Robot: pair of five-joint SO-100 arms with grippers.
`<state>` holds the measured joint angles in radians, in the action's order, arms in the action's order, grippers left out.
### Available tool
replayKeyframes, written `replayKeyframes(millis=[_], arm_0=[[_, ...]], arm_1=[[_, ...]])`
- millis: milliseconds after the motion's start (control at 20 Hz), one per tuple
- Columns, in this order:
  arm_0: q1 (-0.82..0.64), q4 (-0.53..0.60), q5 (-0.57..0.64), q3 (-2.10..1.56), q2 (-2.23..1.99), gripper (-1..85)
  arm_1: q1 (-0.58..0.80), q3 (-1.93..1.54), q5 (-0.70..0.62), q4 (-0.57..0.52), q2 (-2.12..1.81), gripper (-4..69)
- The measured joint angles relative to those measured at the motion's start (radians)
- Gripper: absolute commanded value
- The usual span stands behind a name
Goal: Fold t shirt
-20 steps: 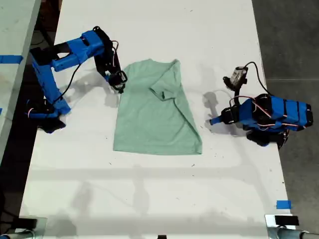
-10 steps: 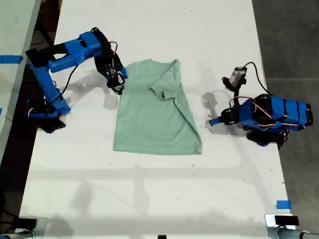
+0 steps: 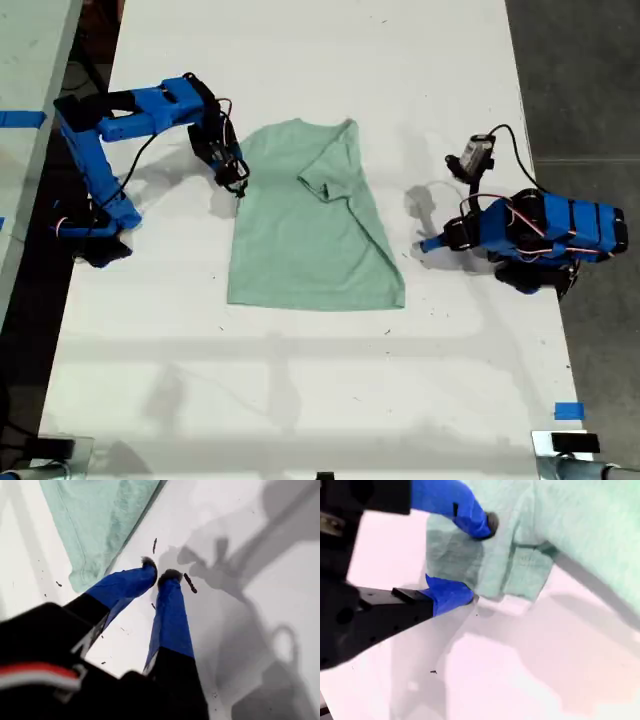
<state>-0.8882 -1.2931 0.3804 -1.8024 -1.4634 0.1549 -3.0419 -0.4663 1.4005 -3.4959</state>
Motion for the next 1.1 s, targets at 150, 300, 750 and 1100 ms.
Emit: replayKeyframes(millis=[150, 300, 750, 1100], arm_0=[[0.0, 0.002, 0.0, 0.002, 0.018, -0.1], [0.0, -0.003, 0.0, 0.011, 0.032, -0.1], [0.095, -0.331, -0.055, 0.397, 0.011, -0.2], [0.225, -0.27, -0.02, 0.773, 0.173, -0.2]], arm_1=[[-0.003, 0.0, 0.0, 0.0, 0.0, 5.2], [-0.003, 0.0, 0.0, 0.0, 0.0, 5.2], [-0.003, 0.0, 0.0, 0.0, 0.0, 5.2], [-0.003, 0.0, -0.009, 0.0, 0.0, 5.2]])
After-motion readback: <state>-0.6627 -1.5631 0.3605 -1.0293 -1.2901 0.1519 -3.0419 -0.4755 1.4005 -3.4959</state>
